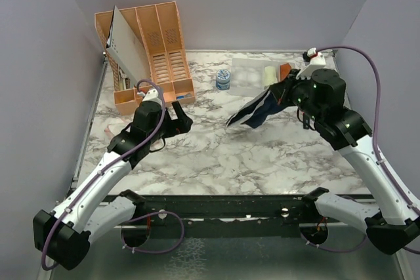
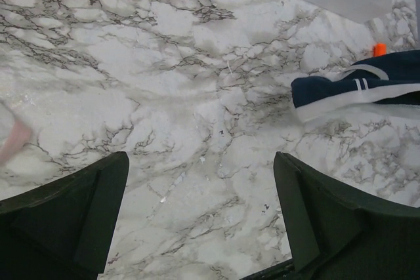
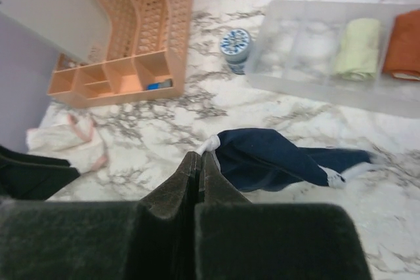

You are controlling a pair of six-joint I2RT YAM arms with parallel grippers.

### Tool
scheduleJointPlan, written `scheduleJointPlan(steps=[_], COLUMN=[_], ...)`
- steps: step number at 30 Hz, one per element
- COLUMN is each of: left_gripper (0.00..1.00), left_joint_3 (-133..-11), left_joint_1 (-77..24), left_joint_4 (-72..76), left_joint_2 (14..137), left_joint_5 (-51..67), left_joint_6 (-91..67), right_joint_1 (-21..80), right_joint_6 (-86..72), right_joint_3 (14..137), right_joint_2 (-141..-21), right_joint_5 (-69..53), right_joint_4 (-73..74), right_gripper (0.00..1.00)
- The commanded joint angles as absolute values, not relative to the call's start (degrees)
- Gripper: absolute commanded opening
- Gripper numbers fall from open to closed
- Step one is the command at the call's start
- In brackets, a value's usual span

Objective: Roll the underwear
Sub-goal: Flatten out the underwear at the center of the board.

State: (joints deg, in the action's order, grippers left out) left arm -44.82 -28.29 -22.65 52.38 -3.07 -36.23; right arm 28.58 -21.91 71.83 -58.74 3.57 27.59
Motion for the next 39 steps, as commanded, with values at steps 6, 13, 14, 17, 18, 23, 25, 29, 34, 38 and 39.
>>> scheduleJointPlan(steps=[6, 13, 14, 17, 18, 23, 25, 29, 34, 38, 39], left_gripper=[0.99, 0.99, 0.99, 0.99, 0.99, 0.99, 0.99, 0.99, 0.99, 0.99, 0.99], left_joint_3=[-43.8, -44.1, -44.1, -44.0, -43.9, -42.8, -42.2, -42.3, -45.0, -46.9, -47.4], left_joint_1=[-28.1, -28.1, -28.1, -28.1, -28.1, -28.1, -28.0, -28.0, -27.5, -26.9, -26.9], left_joint_4=[-22.1, -19.7, -19.4, -18.4, -18.2, -17.5, -17.5, -18.9, -26.0, -31.6, -33.1], left_joint_2=[55.9, 59.6, 59.9, 60.4, 60.6, 60.4, 59.9, 57.8, 53.3, 47.7, 46.3], left_joint_5=[0.0, 3.7, 4.0, 4.9, 5.2, 6.0, 5.7, 2.6, -8.4, -18.1, -20.1], left_joint_6=[-35.6, -34.9, -34.8, -34.6, -34.5, -34.3, -34.4, -34.5, -34.7, -36.1, -36.4], right_joint_1=[28.9, 28.9, 28.8, 28.9, 28.8, 28.8, 28.9, 30.2, 37.6, 40.6, 40.7], right_joint_6=[-19.6, -20.9, -21.4, -23.5, -24.8, -33.5, -34.1, -31.2, -25.7, -23.0, -22.7], right_joint_3=[74.8, 82.6, 82.9, 82.9, 82.6, 74.5, 70.0, 67.5, 73.9, 77.3, 77.4], right_joint_2=[-63.7, -67.9, -67.7, -66.2, -65.7, -60.9, -59.4, -61.8, -67.6, -70.6, -70.8], right_joint_5=[25.3, 38.0, 39.4, 41.1, 40.6, 32.0, 22.1, -1.5, -16.8, -30.1, -32.9], right_joint_4=[35.2, 41.7, 42.4, 44.2, 45.3, 48.0, 43.6, 32.4, 26.1, 20.4, 18.6], right_gripper=[0.00, 0.00, 0.00, 0.00, 0.00, 0.00, 0.00, 0.00, 0.00, 0.00, 0.00])
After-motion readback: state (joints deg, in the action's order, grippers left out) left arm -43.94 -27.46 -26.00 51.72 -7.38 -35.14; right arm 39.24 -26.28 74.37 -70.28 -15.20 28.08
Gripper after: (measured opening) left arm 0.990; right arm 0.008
